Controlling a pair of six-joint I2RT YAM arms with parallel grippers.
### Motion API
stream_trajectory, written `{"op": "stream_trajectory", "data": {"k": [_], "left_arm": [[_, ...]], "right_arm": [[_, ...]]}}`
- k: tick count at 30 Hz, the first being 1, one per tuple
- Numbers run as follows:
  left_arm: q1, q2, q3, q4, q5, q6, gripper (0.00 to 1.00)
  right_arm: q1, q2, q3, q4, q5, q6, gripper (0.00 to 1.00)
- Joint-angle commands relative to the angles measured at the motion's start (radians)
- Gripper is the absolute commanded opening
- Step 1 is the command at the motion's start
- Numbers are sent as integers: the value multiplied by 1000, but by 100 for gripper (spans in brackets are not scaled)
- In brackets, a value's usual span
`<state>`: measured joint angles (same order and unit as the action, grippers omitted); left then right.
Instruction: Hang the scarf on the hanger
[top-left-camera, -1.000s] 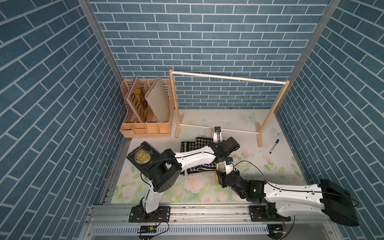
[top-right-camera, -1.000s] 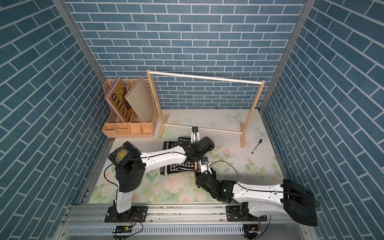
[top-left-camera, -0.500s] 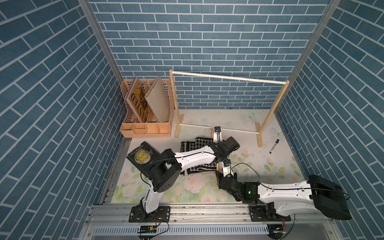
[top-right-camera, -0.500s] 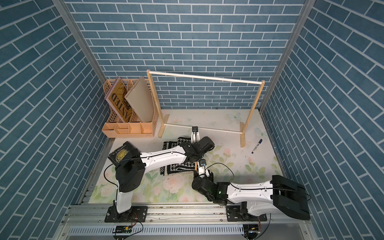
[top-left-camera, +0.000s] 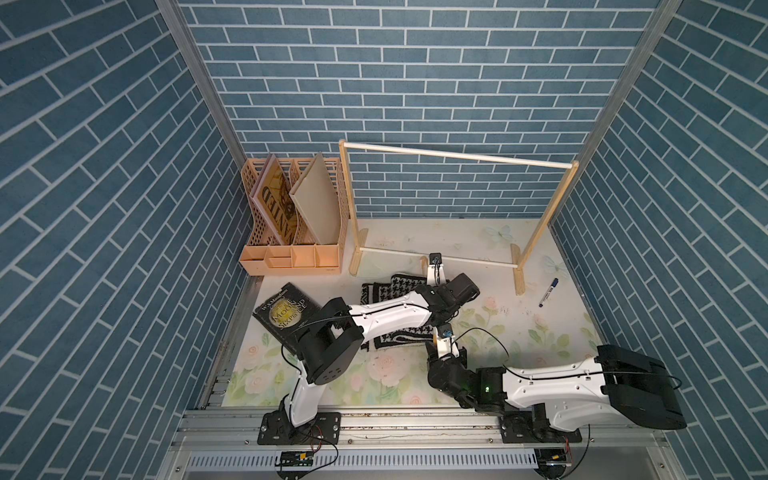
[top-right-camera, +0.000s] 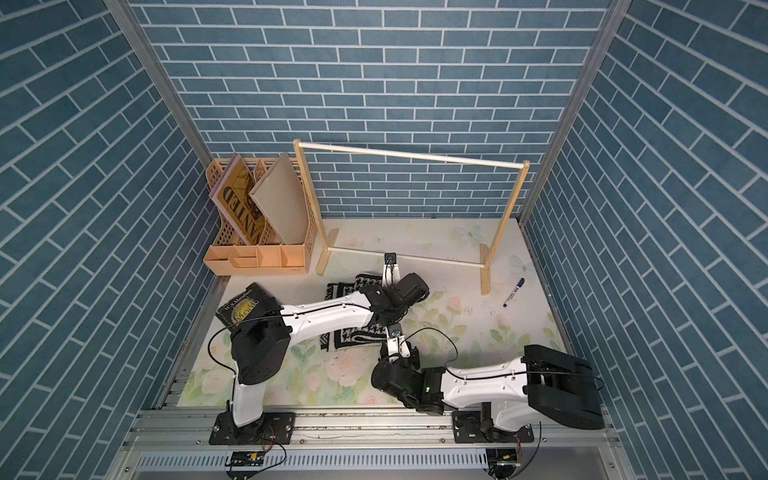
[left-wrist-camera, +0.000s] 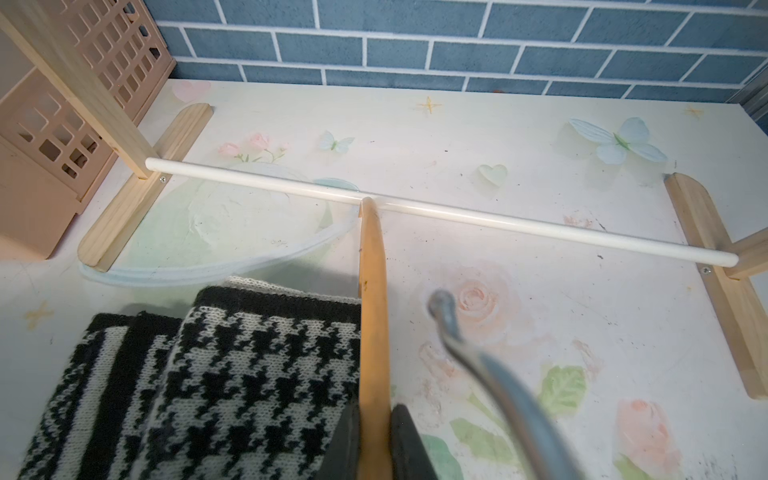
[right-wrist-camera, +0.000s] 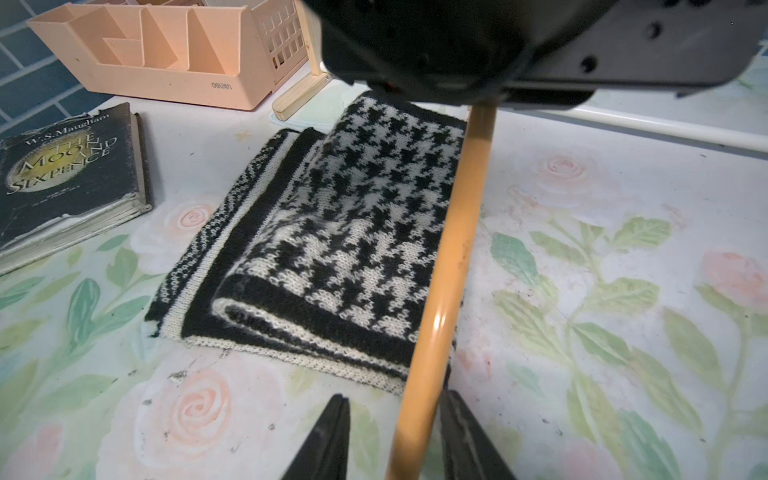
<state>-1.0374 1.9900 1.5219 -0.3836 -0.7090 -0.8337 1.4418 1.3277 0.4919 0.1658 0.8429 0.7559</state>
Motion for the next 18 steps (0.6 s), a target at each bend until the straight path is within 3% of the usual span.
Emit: {"op": "stream_trajectory", "data": {"k": [1,8,13,18], "left_arm": [[-6,17,5,-6,37,0,0],[-5,16,2,-5,41,1,0],[-6,16,1,-5,42,0,0],[-4,16,3,-3,43,-2,0]], "right_arm": [[5,19,29,-5,67,22,38],[5,58,32,0,85,43,37],[5,66,26,5,99,52,27],[5,80,20,22,99,51,24]]}}
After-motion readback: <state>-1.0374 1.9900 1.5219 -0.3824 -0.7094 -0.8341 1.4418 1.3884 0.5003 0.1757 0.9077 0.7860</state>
